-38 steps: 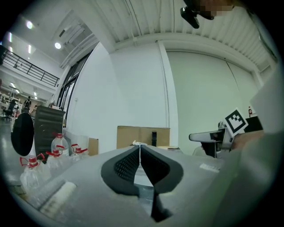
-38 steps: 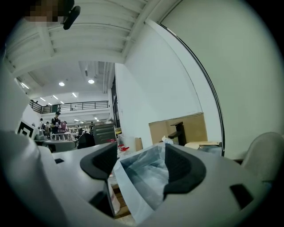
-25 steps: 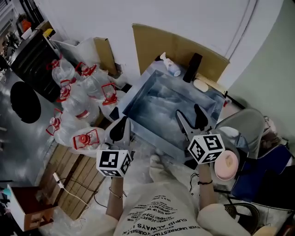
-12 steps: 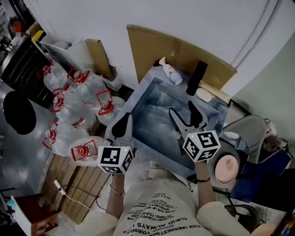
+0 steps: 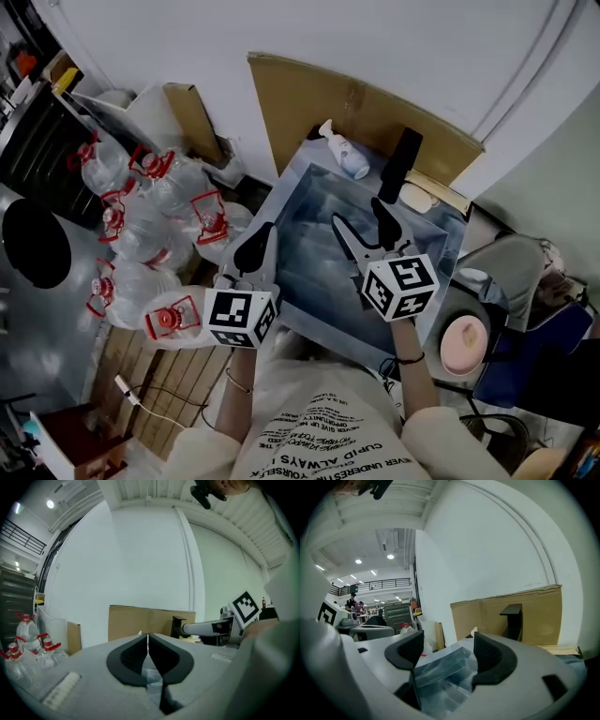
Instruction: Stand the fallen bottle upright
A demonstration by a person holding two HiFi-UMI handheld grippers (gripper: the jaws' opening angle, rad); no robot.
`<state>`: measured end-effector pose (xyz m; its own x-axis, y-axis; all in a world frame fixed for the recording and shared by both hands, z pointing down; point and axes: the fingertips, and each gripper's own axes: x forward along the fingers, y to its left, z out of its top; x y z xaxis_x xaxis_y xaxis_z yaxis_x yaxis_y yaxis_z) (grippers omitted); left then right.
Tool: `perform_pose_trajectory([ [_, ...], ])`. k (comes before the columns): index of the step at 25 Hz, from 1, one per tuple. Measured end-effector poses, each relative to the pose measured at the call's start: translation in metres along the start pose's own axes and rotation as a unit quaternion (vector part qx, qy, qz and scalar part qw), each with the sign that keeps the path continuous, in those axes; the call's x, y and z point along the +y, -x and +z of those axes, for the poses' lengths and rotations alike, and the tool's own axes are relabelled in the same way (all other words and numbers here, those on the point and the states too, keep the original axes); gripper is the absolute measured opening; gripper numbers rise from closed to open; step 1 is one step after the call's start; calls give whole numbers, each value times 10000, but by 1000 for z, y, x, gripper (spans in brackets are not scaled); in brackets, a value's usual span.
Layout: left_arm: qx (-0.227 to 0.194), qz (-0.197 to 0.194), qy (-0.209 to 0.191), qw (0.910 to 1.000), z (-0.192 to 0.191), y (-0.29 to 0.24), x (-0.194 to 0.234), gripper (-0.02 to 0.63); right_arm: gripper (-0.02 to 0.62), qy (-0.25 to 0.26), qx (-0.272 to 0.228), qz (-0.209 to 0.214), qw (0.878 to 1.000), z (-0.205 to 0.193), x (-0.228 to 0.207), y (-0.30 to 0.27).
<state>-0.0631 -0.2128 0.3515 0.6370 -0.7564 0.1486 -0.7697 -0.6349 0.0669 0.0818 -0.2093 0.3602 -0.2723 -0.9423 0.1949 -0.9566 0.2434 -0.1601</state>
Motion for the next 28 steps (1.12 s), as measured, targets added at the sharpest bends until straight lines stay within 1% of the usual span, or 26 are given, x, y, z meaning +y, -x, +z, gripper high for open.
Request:
perform_pose_trajectory([
  [5, 99, -234, 35, 9997, -4, -22, 6, 28, 327, 8, 129, -129, 9998, -5, 0, -23],
  [10, 271, -697, 112, 9971, -13, -52, 17, 28, 327, -75, 274, -457, 9986, -9, -10, -52],
  [18, 486, -1263, 159, 9907, -23, -109, 40, 28, 327, 2, 430, -994, 9941, -9, -33, -108],
  [24, 596, -1566, 244, 9856, -33, -146, 50, 28, 327, 205, 636, -1201, 9905, -9, -50, -143],
  [28, 693, -1704, 310, 9825, -42, -166, 54, 28, 327, 304, 902, -1344, 9864, -15, -65, -166],
])
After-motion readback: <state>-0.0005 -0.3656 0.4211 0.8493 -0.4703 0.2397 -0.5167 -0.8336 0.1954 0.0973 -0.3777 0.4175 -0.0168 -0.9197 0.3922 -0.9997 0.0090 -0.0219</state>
